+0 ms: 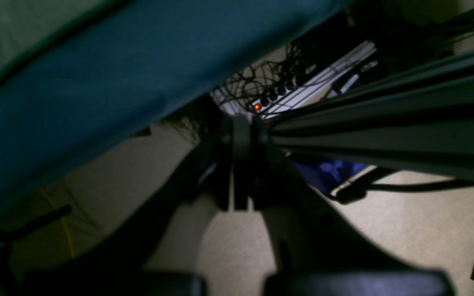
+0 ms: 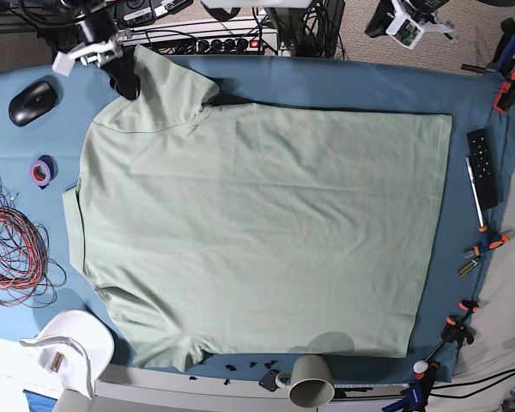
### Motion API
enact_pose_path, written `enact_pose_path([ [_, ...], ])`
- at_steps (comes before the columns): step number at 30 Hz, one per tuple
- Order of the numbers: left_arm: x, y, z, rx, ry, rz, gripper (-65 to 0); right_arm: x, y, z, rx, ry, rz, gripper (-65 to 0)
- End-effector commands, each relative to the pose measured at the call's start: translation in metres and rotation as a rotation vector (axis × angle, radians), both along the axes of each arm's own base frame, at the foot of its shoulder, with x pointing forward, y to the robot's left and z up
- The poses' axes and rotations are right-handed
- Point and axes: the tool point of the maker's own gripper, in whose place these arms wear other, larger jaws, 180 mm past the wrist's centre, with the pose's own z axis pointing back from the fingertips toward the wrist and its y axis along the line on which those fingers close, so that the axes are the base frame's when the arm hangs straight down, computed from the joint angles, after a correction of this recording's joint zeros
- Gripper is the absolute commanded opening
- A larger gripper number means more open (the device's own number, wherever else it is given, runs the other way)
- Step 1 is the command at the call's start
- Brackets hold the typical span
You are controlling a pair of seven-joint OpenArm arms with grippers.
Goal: Fold the T-shirt properly
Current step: 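Move the right gripper down to the shirt's shoulder corner and grasp it, then lower the left gripper to the other shoulder corner and grasp it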
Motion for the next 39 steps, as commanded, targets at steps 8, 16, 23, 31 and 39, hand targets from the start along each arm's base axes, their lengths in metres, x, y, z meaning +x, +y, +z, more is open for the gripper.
enact_pose_path([
  [8, -0.001, -0.003, 0.005, -0.014, -0.007, -0.007, -65.0, -0.029, 0.001, -0.014, -0.001, 0.117, 0.03, -36.9],
  [16, 0.0, -0.003, 0.006, -0.016, -0.013, -0.006, -65.0, -0.03, 0.012, -0.016, 0.038, 0.127, 0.053, -38.8],
  [23, 0.015, -0.004, 0.01, -0.023, -0.066, -0.005, -41.4, -0.034, 0.015, -0.021, 0.014, 0.156, 0.087, -65.0],
  [31, 0.061, 0.013, 0.01, 0.086, -0.151, 0.015, -41.4, -0.032, 0.015, -0.017, 0.034, 0.135, 0.073, -65.0],
  [39, 0.104, 0.078, -0.004, 0.143, -0.166, 0.244, -41.4, -0.032, 0.015, -0.017, 0.034, 0.137, 0.076, -65.0],
])
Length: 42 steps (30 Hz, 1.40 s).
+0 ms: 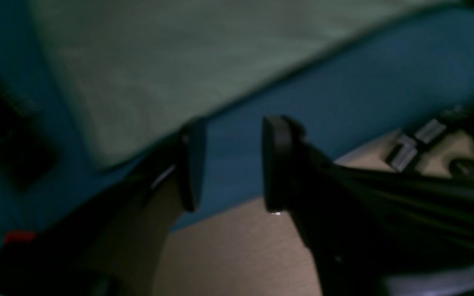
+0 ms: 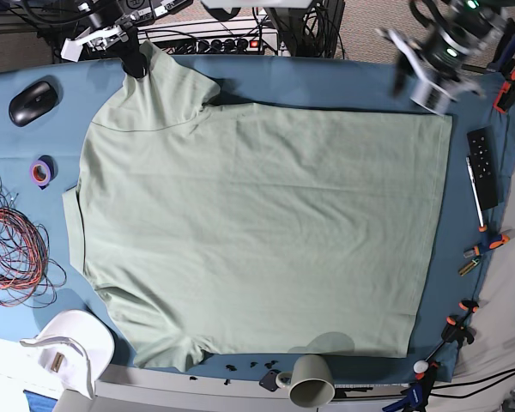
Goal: Fold the T-shirt properly
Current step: 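Lower the left gripper to the other shoulder corner and grasp it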
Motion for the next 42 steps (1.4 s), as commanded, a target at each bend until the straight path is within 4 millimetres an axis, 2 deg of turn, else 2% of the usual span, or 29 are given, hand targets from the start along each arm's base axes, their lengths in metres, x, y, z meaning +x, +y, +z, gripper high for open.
enact_pose_path([
  [1, 0.004, 0.015, 0.001, 0.002, -0.005, 0.035, -41.4, -0.01, 0.003, -0.006, -0.011, 0.05, 0.03, -65.0],
  [3, 0.009, 0.042, -0.005, -0.024, 0.021, 0.115, -41.4, -0.01, 0.003, -0.006, -0.011, 0.05, 0.031, -65.0],
  [5, 0.011, 0.058, -0.01, -0.091, 0.05, 0.164, -41.6, -0.009, 0.003, -0.006, -0.011, 0.047, 0.03, -65.0],
  [10, 0.018, 0.078, -0.015, -0.252, 0.075, 0.235, -41.6, -0.008, 0.002, -0.006, -0.014, 0.045, 0.03, -65.0],
  [17, 0.023, 0.097, -0.041, -0.343, 0.121, 0.336, -41.6, -0.008, 0.002, -0.006, -0.013, 0.046, 0.031, -65.0],
  [22, 0.029, 0.101, -0.047, -0.385, 0.124, 0.367, -41.6, -0.008, 0.002, -0.006, -0.013, 0.046, 0.031, -65.0],
  [42, 0.045, 0.098, -0.039, -0.392, 0.077, 0.34, -41.6, -0.009, 0.003, -0.006, -0.016, 0.049, 0.033, -65.0],
])
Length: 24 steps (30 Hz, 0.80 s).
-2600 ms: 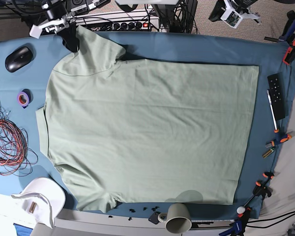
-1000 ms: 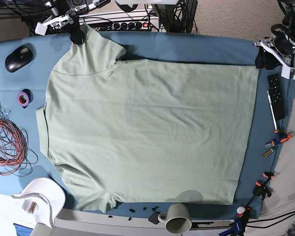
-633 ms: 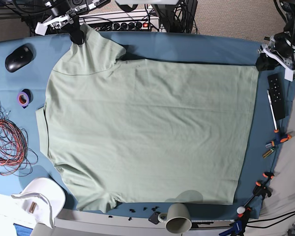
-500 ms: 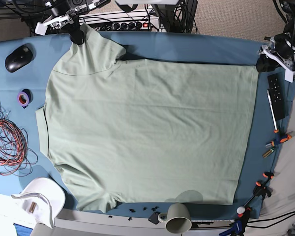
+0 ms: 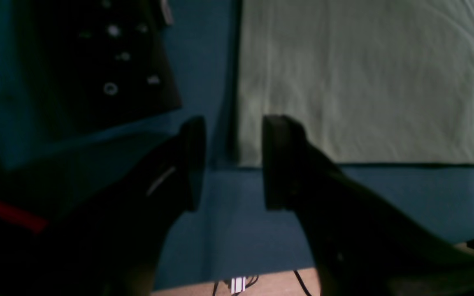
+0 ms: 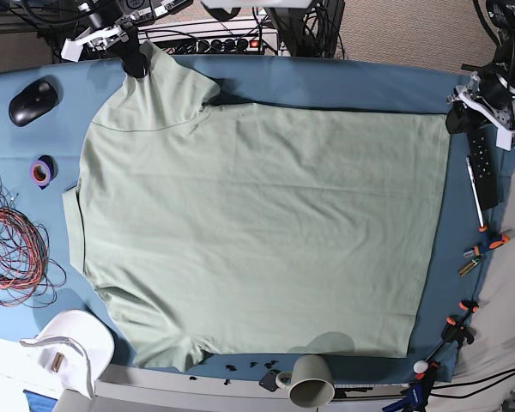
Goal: Fold the T-shirt properly
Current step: 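Lower the left gripper to the other shoulder corner and grasp it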
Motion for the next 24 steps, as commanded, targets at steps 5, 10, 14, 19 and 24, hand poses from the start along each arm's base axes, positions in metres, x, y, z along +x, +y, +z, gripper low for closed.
enact_pose_path([
  [5, 0.007, 0.009, 0.007, 0.025, -0.037, 0.005, -41.6, -0.009, 0.003, -0.006, -0.015, 0.048, 0.032, -65.0],
  [10, -0.003, 0.016, -0.012, -0.013, 0.015, 0.047, -41.6, -0.009, 0.003, -0.006, -0.015, 0.048, 0.032, -65.0],
  [14, -0.008, 0.013, -0.018, -0.06, 0.024, 0.048, -41.6, -0.009, 0.003, -0.006, -0.015, 0.047, 0.032, -65.0],
  [19, -0.01, 0.006, -0.017, -0.093, 0.027, 0.022, -41.6, -0.009, 0.003, -0.006, -0.015, 0.048, 0.032, -65.0],
  [24, -0.014, -0.01, -0.022, -0.112, 0.051, -0.04, -41.6, -0.009, 0.003, -0.006, -0.015, 0.048, 0.032, -65.0],
])
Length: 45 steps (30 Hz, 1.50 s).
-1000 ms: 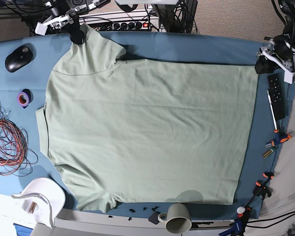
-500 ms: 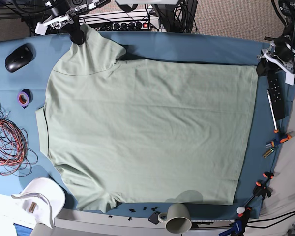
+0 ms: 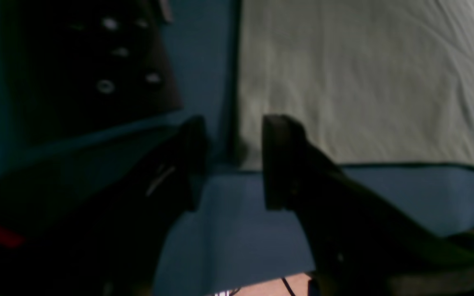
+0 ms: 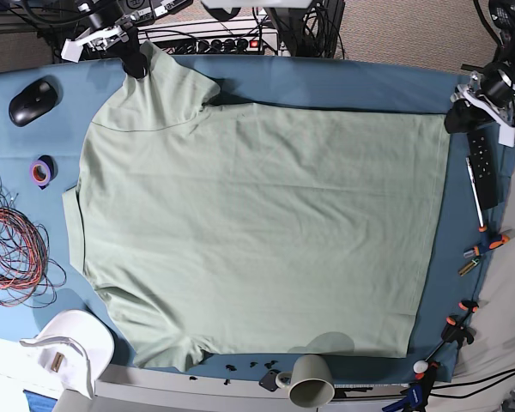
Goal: Fold the T-shirt properly
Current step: 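Lower the left gripper to the other shoulder corner and grasp it, then lift both shoulder corners and pull the shirt toward the robot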
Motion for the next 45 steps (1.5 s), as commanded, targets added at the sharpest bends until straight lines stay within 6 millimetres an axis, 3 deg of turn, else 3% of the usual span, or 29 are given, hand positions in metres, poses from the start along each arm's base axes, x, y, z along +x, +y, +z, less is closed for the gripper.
enact_pose_path([
  [1, -0.011, -0.008, -0.01, 0.013, 0.064, -0.051, -41.6, -0.009, 0.002, -0.006, -0.014, 0.047, 0.03, -65.0],
  [6, -0.018, -0.05, -0.031, 0.008, 0.118, -0.182, -41.6, -0.009, 0.002, -0.006, -0.014, 0.047, 0.03, -65.0],
  [11, -0.007, -0.062, -0.03, -0.004, 0.096, -0.188, -41.6, -0.009, 0.002, -0.006, -0.014, 0.047, 0.029, -65.0],
  [26, -0.009, -0.054, -0.036, 0.057, 0.12, -0.193, -41.6, -0.009, 0.002, -0.006, -0.014, 0.047, 0.029, -65.0],
  [31, -0.008, -0.043, -0.037, 0.077, 0.131, -0.15, -41.6, -0.009, 0.002, -0.006, -0.014, 0.047, 0.028, -65.0],
  [39, -0.001, -0.002, -0.022, 0.113, 0.095, -0.031, -41.6, -0.009, 0.002, -0.006, -0.014, 0.047, 0.029, -65.0],
  [45, -0.001, -0.005, -0.022, 0.1, 0.092, -0.03, -46.3, -0.009, 0.002, -0.006, -0.014, 0.046, 0.029, -65.0],
])
